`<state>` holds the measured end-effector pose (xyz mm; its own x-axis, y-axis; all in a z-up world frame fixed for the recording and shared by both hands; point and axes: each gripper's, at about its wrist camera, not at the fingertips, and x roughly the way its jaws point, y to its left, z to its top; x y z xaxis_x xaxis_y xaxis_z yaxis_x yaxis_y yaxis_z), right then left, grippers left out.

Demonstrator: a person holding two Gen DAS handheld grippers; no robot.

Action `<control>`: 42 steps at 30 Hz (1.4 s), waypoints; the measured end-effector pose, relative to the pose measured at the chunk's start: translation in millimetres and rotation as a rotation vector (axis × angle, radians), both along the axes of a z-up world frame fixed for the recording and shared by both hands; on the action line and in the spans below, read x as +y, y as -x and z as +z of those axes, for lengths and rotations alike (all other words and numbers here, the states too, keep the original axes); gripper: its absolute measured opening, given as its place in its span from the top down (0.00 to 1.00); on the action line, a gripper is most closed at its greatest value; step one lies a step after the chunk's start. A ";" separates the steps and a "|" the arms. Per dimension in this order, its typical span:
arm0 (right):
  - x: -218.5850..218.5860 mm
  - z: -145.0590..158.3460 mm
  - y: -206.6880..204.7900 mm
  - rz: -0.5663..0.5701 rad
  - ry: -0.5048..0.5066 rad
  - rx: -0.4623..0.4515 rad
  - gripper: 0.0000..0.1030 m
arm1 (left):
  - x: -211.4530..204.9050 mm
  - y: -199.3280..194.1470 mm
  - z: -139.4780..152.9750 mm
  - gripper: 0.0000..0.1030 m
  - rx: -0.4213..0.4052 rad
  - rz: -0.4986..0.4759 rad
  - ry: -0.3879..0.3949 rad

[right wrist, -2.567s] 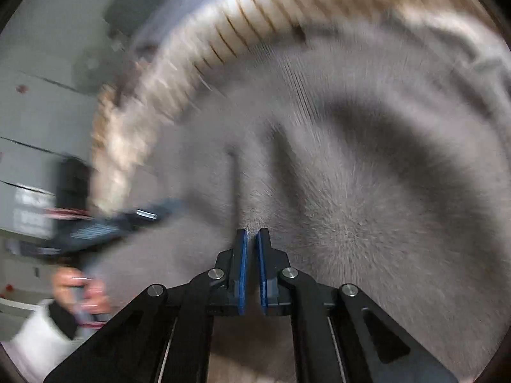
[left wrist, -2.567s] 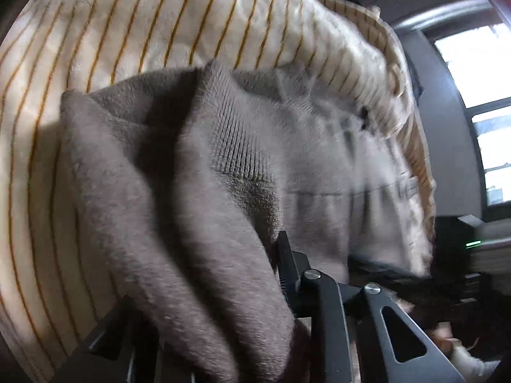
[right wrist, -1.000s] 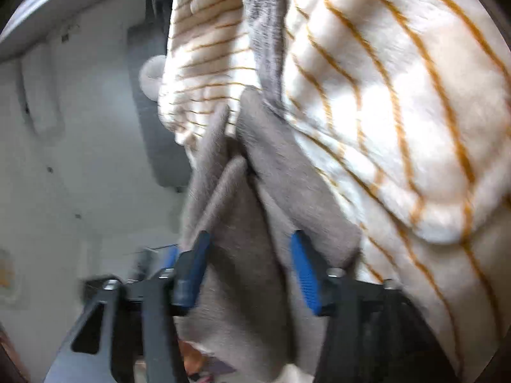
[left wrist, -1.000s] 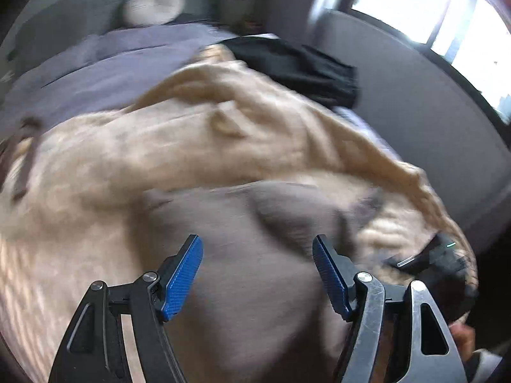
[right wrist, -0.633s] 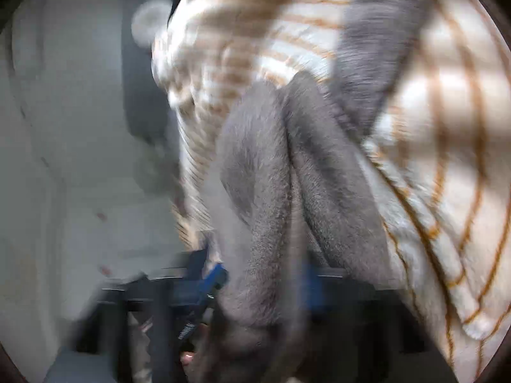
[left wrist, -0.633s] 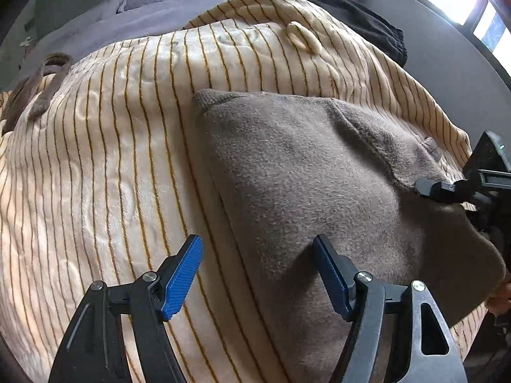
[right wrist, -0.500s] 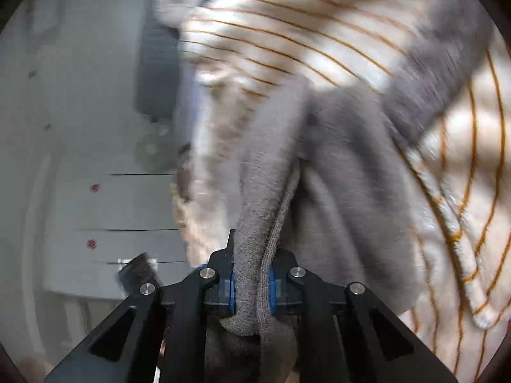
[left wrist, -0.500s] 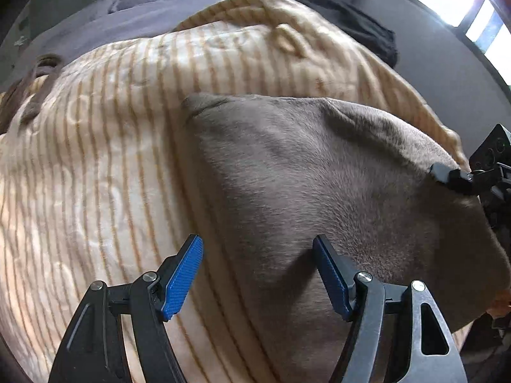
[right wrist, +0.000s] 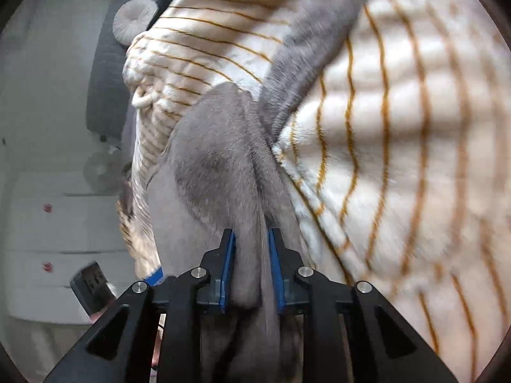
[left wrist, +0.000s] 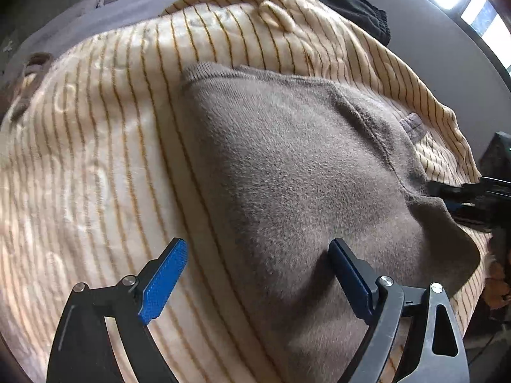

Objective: Fold small clothes

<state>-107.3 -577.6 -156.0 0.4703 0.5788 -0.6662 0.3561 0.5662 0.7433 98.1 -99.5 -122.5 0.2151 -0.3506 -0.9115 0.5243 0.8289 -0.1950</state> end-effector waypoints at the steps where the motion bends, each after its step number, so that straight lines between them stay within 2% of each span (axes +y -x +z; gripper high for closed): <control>1: 5.9 13.5 -12.7 0.020 0.035 -0.019 0.66 | 2.5 -0.1 3.4 0.12 -0.004 -0.008 0.000; 2: 10.6 24.1 -9.4 0.042 0.062 -0.043 0.61 | 4.9 1.6 5.8 0.12 -0.002 -0.017 0.002; 3: 15.3 33.9 -5.3 0.066 0.080 -0.071 0.47 | 7.0 4.1 7.0 0.12 0.004 -0.025 0.004; 4: 26.3 40.3 -8.6 0.094 0.091 -0.088 0.40 | 9.0 5.9 8.8 0.12 0.013 -0.032 0.006; 5: 32.5 45.3 -4.2 0.120 0.097 -0.092 0.40 | 10.8 8.8 9.7 0.12 0.022 -0.039 0.008; 6: 41.4 48.2 1.8 0.160 0.107 -0.087 0.41 | 11.7 13.7 9.7 0.12 0.032 -0.053 0.012; 8: 55.2 48.8 3.2 0.207 0.122 -0.084 0.71 | 12.1 22.1 7.2 0.12 0.039 -0.073 0.007; 9: 62.4 47.2 3.7 0.228 0.139 -0.069 0.93 | 11.5 28.0 1.6 0.12 0.041 -0.084 -0.011; 11: 66.4 37.9 7.9 0.218 0.176 -0.021 0.93 | 11.4 36.7 -13.2 0.12 0.053 -0.098 -0.047; 13: 61.7 17.8 12.0 0.194 0.240 0.044 0.93 | 16.9 48.7 -31.4 0.09 0.076 -0.106 -0.040; 14: 58.0 5.3 15.7 0.176 0.239 0.069 0.93 | 20.1 53.4 -36.9 0.07 0.081 -0.107 -0.039; 16: 49.8 -14.3 23.8 0.113 0.148 0.080 0.93 | 26.2 61.6 -40.0 0.06 0.054 -0.118 -0.031; 19: 55.1 -9.2 28.8 0.128 0.189 0.059 0.93 | 31.2 67.3 -37.3 0.06 0.045 -0.136 -0.044; 23: 58.6 10.0 31.8 0.121 0.247 0.088 0.93 | 41.7 67.2 -24.9 0.07 0.044 -0.126 -0.071; 26: 51.6 32.2 25.5 0.075 0.303 0.060 0.93 | 57.1 56.6 -11.7 0.07 0.052 -0.067 -0.055; 28: 50.1 51.1 25.1 0.066 0.327 0.004 0.93 | 63.1 49.0 -3.5 0.07 0.050 -0.006 -0.028; 32: 66.4 67.2 0.3 0.116 0.339 -0.071 0.93 | 62.7 36.9 6.7 0.07 0.044 0.070 0.007; 36: 94.5 59.0 -32.2 0.193 0.381 -0.073 0.93 | 50.0 28.8 9.1 0.07 0.017 0.096 -0.018; 40: 95.4 35.5 -43.1 0.214 0.458 0.006 0.94 | 41.3 24.9 6.3 0.07 0.028 0.110 -0.022; 42: 88.8 20.8 -43.7 0.207 0.428 0.034 0.96 | 41.6 25.0 4.8 0.07 0.031 0.107 -0.027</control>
<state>-63.6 -488.7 -135.2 0.3476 0.3286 -0.8782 0.2235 0.8806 0.4179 73.1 -57.8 -117.8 0.2216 -0.3024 -0.9271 0.4266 0.8850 -0.1867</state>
